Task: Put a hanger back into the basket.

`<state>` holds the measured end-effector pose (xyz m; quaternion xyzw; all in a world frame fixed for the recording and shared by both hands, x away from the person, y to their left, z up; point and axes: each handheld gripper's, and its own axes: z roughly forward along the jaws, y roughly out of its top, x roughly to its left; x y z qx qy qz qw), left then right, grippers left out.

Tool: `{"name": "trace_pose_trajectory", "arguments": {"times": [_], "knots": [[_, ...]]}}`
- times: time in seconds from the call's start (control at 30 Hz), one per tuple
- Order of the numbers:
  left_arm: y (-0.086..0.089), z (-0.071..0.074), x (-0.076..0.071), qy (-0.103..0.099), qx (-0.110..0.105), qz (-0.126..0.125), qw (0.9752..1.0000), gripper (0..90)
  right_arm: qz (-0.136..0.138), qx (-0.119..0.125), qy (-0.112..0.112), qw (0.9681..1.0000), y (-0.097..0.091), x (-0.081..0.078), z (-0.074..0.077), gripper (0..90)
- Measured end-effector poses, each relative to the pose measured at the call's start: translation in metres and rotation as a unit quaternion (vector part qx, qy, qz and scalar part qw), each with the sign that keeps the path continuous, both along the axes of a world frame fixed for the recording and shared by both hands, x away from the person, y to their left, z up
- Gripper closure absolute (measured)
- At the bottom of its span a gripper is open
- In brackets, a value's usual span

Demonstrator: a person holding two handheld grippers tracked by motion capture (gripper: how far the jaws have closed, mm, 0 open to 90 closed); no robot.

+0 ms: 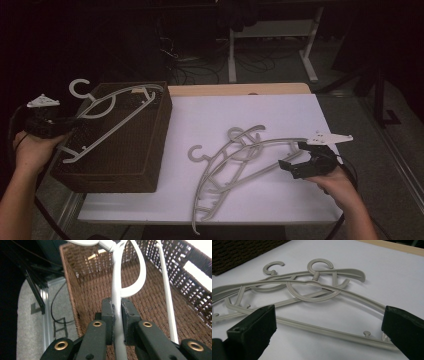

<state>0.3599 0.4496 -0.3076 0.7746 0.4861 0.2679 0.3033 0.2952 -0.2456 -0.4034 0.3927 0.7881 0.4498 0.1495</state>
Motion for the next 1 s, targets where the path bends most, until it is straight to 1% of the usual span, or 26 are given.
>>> {"name": "trace_pose_trajectory", "arguments": {"times": [0.1,0.23,0.37,0.47,0.57,0.67,0.8,0.87,0.9,1.0], "knots": [[-0.006,-0.011,0.008,0.016,0.016,0.001,0.9997,82.7,0.0,0.0,0.0,1.0,0.0,0.0,0.0,0.0],[-0.015,-0.025,0.019,0.033,0.032,0.004,0.9989,82.6,0.0,0.001,-0.001,1.0,-0.001,0.0,0.0,0.0],[-0.021,-0.036,0.026,0.048,0.036,0.008,0.9982,82.6,0.002,0.001,-0.002,1.0,-0.001,-0.001,0.0,0.0],[-0.02,-0.04,0.028,0.059,0.023,0.015,0.9979,82.4,0.003,0.0,-0.002,1.0,0.0,-0.001,0.0,0.0],[-0.017,-0.044,0.028,0.067,0.015,0.013,0.9976,81.7,0.004,0.0,-0.002,1.0,0.0,-0.001,0.0,0.0],[-0.015,-0.046,0.028,0.074,0.013,0.011,0.9971,79.9,0.004,-0.001,-0.003,1.0,0.001,-0.001,0.0,0.0],[-0.01,-0.043,0.026,0.065,-0.007,0.017,0.9977,68.2,0.005,0.0,-0.003,1.0,0.002,-0.001,0.001,0.0],[-0.008,-0.041,0.025,0.057,-0.016,0.015,0.9981,64.9,0.005,-0.001,-0.003,1.0,0.002,-0.001,0.001,0.0],[-0.008,-0.039,0.024,0.054,-0.026,0.014,0.9981,62.2,0.006,-0.001,-0.003,1.0,0.002,-0.001,0.001,0.0],[-0.008,-0.034,0.022,0.044,-0.059,-0.002,0.9973,54.7,0.006,-0.001,-0.003,1.0,0.002,-0.001,0.002,0.0]]}}
